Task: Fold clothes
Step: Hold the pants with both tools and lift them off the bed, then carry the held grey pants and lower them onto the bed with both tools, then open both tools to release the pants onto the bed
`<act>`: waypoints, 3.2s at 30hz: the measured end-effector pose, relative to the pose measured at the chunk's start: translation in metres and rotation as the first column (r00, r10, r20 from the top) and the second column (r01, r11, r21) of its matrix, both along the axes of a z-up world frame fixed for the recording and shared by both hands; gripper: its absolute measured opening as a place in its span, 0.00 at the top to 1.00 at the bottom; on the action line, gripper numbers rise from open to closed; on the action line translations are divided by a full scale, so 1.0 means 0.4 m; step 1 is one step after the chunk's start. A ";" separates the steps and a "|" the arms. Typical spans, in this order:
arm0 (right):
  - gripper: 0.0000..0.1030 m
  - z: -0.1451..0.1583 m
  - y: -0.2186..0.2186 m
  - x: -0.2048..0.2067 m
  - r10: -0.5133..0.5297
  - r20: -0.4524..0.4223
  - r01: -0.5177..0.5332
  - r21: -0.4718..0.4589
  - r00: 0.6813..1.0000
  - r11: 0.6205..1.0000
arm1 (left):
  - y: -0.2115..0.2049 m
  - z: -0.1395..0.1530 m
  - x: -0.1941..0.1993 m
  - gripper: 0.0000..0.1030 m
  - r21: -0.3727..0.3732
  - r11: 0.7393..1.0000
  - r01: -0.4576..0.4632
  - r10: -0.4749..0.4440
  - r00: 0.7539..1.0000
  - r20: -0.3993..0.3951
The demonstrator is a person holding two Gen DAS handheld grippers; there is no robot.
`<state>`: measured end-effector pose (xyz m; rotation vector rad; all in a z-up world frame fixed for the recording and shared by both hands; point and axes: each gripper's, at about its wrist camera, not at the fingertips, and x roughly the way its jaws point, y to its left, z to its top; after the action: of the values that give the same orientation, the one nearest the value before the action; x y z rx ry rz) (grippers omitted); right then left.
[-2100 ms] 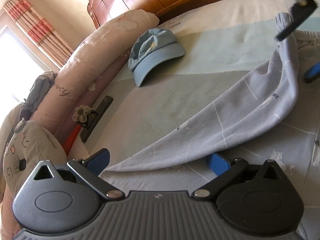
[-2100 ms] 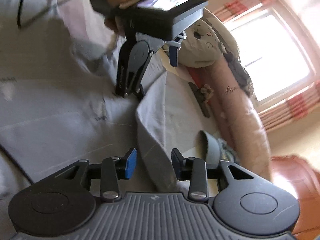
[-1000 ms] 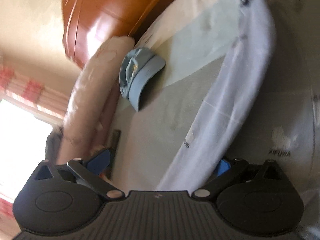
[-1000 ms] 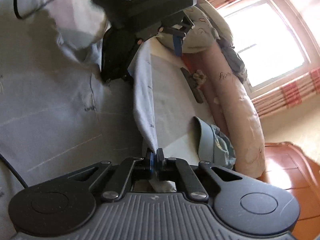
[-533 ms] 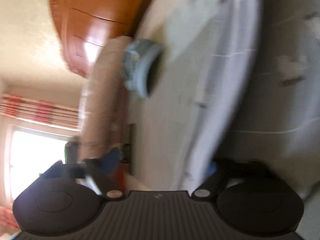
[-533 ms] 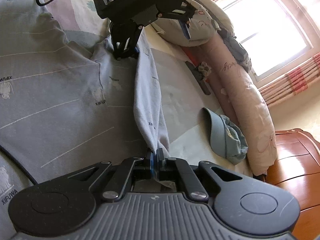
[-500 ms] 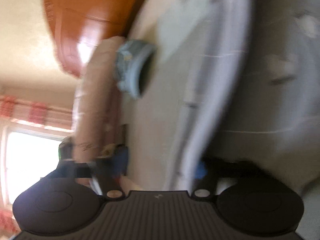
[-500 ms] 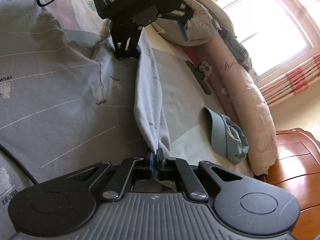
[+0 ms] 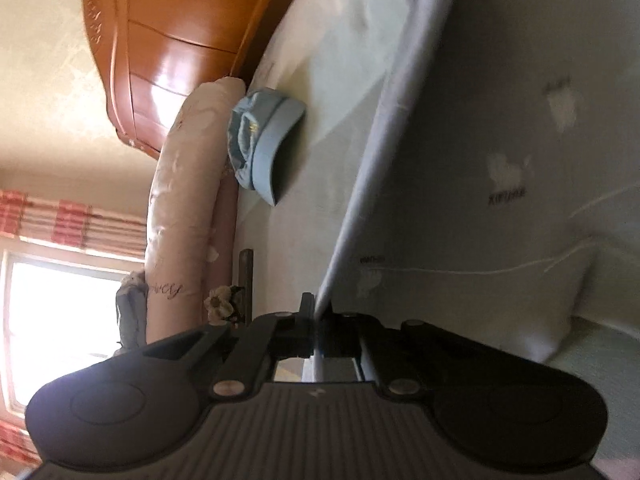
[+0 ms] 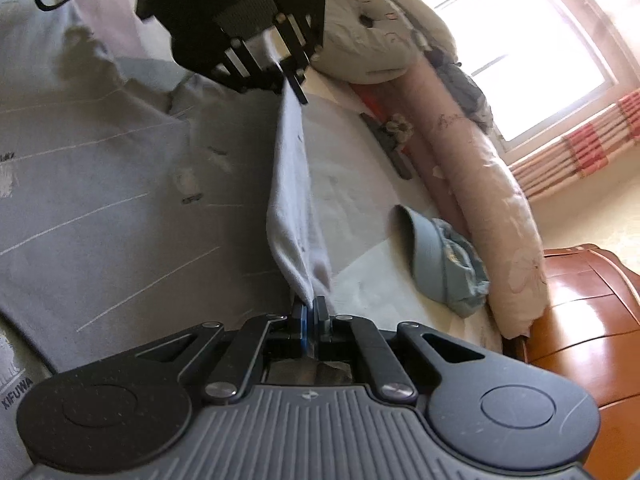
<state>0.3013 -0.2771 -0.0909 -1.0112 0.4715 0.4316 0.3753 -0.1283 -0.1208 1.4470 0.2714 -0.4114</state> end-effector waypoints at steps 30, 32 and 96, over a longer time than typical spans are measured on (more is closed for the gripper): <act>0.97 0.092 -0.068 -0.281 0.011 0.018 -0.013 0.088 1.000 0.996 | 0.002 0.123 -0.470 1.00 -0.122 0.992 0.012 -0.024 0.995 -0.097; 0.97 0.076 -0.070 -0.296 0.019 -0.002 -0.019 0.072 1.000 0.997 | -0.003 0.112 -0.495 1.00 -0.119 0.992 0.028 -0.042 0.992 -0.115; 0.63 0.024 -0.132 -0.320 -0.299 -0.478 0.556 0.603 0.826 0.573 | 0.060 0.109 -0.450 0.83 -0.546 0.739 -0.395 0.002 0.812 -0.584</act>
<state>0.1731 -0.3297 -0.0813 -0.0066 0.7524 0.2869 0.1953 -0.1044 -0.0772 0.5609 0.6836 -0.6610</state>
